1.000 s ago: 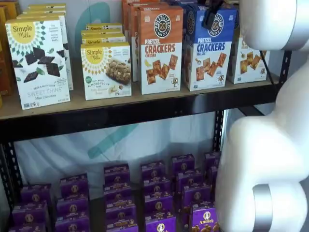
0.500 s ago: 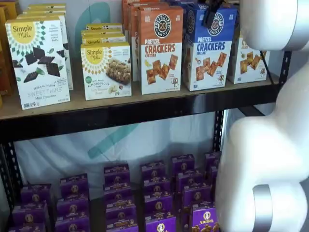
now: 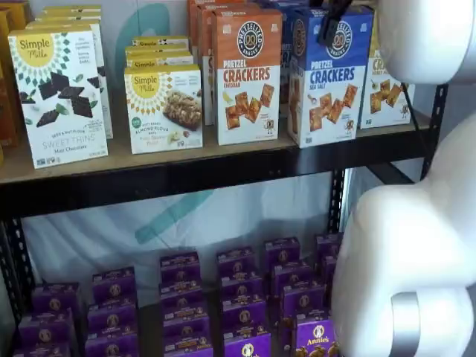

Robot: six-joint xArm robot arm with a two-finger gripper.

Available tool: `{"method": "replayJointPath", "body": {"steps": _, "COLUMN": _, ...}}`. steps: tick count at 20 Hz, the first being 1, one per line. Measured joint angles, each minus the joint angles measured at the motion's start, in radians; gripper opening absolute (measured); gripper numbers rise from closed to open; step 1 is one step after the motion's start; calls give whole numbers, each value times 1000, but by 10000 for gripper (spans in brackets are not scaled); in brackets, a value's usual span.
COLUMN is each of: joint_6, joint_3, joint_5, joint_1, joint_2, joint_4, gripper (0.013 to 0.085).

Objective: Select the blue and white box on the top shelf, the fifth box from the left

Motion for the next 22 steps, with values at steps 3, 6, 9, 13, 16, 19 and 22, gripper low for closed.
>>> {"method": "replayJointPath", "body": {"steps": 3, "joint_6": -11, "joint_3": 43, "joint_5": 8, "joint_1": -4, "joint_2": -39, "joint_4": -17, "gripper": 650}}
{"method": "replayJointPath", "body": {"steps": 6, "joint_6": -25, "joint_3": 93, "joint_5": 13, "joint_1": -12, "joint_2": -82, "joint_4": -29, "gripper": 650}}
{"method": "replayJointPath", "body": {"steps": 9, "joint_6": -35, "joint_3": 137, "joint_5": 19, "joint_1": -20, "joint_2": -119, "joint_4": -33, "gripper": 650}}
{"method": "replayJointPath", "body": {"steps": 13, "joint_6": -46, "joint_3": 197, "joint_5": 16, "joint_1": -28, "joint_2": -170, "joint_4": -35, "gripper": 650}}
{"method": "replayJointPath", "body": {"steps": 16, "joint_6": -53, "joint_3": 235, "joint_5": 22, "joint_1": -36, "joint_2": -203, "joint_4": -32, "gripper": 650}}
{"method": "replayJointPath", "body": {"steps": 19, "joint_6": -58, "joint_3": 260, "joint_5": 26, "joint_1": -43, "joint_2": -229, "joint_4": -27, "gripper": 650}}
{"method": "replayJointPath", "body": {"steps": 22, "joint_6": -62, "joint_3": 280, "joint_5": 31, "joint_1": -50, "joint_2": -251, "joint_4": -23, "gripper": 650}}
